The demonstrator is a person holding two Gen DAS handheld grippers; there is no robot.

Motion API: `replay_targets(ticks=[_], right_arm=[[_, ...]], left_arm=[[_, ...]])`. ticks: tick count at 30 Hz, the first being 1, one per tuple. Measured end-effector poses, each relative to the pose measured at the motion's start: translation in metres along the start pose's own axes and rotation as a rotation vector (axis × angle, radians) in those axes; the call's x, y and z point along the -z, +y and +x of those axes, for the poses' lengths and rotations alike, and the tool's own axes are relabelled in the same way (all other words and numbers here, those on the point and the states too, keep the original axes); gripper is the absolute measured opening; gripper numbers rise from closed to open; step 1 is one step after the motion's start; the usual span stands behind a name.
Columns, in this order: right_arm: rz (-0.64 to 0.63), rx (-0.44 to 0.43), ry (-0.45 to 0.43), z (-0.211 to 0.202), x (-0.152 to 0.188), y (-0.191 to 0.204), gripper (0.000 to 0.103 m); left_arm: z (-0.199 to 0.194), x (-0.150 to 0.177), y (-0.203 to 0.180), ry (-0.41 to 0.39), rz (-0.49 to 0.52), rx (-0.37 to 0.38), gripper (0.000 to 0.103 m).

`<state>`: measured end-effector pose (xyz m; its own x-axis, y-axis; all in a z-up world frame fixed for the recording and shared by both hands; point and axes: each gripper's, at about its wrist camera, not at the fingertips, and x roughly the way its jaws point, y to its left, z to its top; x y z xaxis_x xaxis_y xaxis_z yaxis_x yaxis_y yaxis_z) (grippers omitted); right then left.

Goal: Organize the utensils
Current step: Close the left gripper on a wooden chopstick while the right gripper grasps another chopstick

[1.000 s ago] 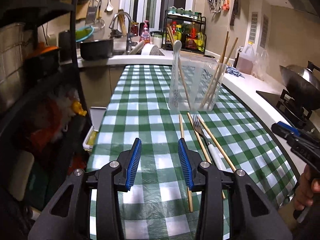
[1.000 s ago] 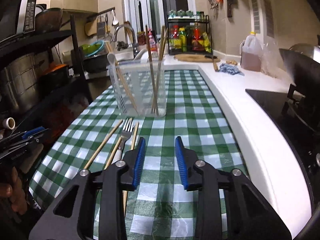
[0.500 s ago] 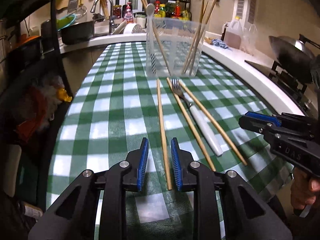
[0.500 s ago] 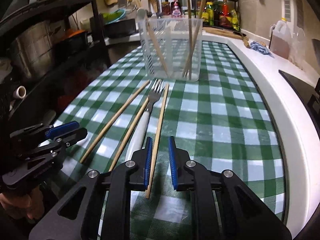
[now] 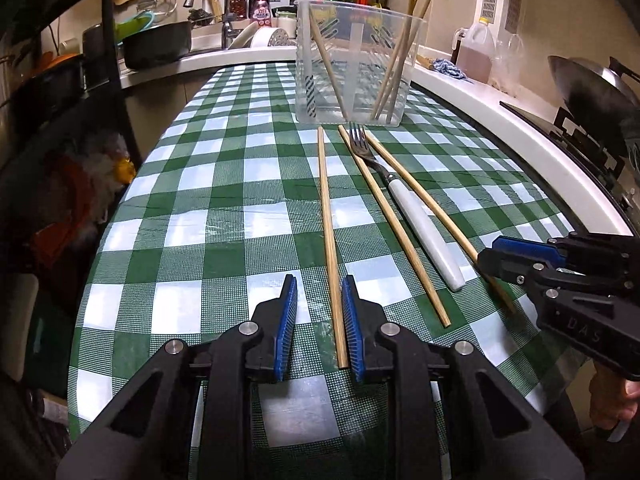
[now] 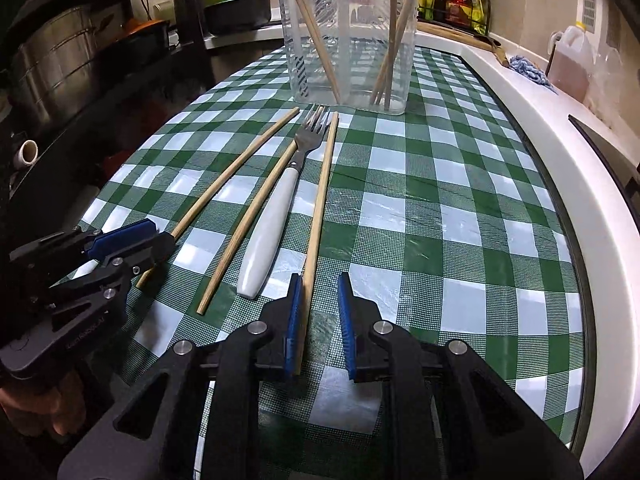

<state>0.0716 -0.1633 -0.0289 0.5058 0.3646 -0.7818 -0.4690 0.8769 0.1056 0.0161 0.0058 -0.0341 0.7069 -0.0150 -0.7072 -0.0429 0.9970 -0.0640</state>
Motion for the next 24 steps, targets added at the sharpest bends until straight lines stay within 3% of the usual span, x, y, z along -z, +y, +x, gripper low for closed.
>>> replay_targets(ticks=[8, 18, 24], right_arm=[[-0.017, -0.010, -0.003, 0.000, 0.000, 0.004, 0.007], [-0.021, -0.017, -0.005, -0.001, 0.001, 0.004, 0.002], [0.040, 0.023, -0.042, -0.007, -0.003, -0.007, 0.000]], left_arm=[[0.001, -0.002, -0.001, -0.003, 0.005, -0.007, 0.023], [0.002, -0.002, -0.001, -0.003, 0.004, -0.013, 0.006], [0.002, -0.003, 0.002, -0.006, -0.004, -0.015, 0.006]])
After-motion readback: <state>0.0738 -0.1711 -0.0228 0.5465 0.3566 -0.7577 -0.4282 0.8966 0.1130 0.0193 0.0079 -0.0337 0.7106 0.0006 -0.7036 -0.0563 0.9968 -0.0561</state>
